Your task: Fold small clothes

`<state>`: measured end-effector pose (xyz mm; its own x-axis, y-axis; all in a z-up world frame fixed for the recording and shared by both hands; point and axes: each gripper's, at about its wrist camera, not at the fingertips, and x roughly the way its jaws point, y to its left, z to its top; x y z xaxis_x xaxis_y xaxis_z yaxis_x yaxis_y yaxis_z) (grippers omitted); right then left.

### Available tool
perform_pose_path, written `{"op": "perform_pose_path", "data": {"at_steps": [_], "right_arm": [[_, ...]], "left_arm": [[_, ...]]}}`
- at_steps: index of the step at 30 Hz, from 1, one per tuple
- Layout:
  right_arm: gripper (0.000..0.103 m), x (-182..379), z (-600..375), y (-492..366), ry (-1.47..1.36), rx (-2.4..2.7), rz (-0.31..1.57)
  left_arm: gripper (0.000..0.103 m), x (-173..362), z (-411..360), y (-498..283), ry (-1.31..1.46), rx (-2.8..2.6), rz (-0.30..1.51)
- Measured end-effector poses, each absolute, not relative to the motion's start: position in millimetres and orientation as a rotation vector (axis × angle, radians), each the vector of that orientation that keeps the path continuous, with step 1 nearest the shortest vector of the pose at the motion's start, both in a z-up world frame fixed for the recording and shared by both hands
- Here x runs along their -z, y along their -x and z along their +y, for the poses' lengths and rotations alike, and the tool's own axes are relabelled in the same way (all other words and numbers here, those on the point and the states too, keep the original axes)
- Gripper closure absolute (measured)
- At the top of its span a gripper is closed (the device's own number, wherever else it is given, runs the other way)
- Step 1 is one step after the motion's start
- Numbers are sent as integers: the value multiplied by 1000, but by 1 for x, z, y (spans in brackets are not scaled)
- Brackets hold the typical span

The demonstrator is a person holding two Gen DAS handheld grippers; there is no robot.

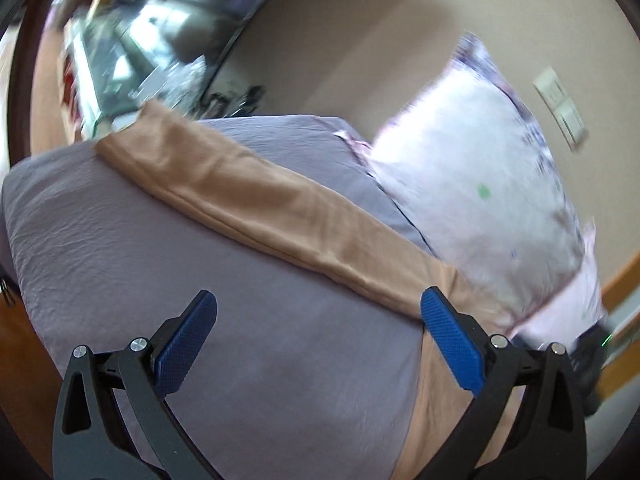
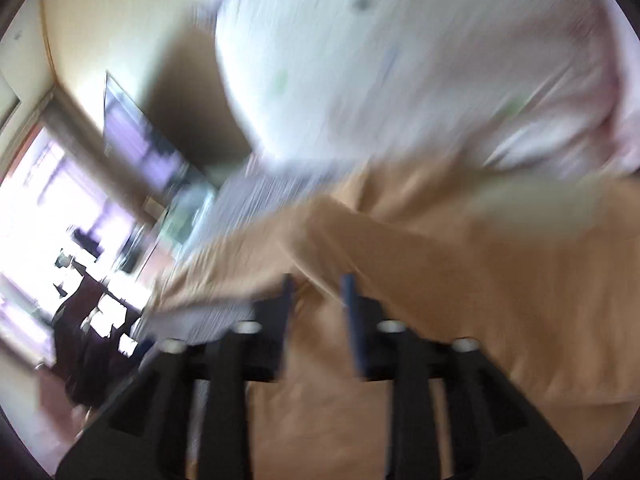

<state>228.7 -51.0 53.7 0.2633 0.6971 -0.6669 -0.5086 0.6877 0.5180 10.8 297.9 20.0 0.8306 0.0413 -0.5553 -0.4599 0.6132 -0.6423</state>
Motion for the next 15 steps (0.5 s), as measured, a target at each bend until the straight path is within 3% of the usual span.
{"op": "perform_pose_path", "data": {"at_steps": [5,15], "right_arm": [[19,-71,-90,-193,-275,-791,883],[10,-85,-176,-207,-386,-727,808]], "left_arm": [[3,-4,336,-11,1021,-361,542],[33,5,388,-14,1237,-425,515]]}}
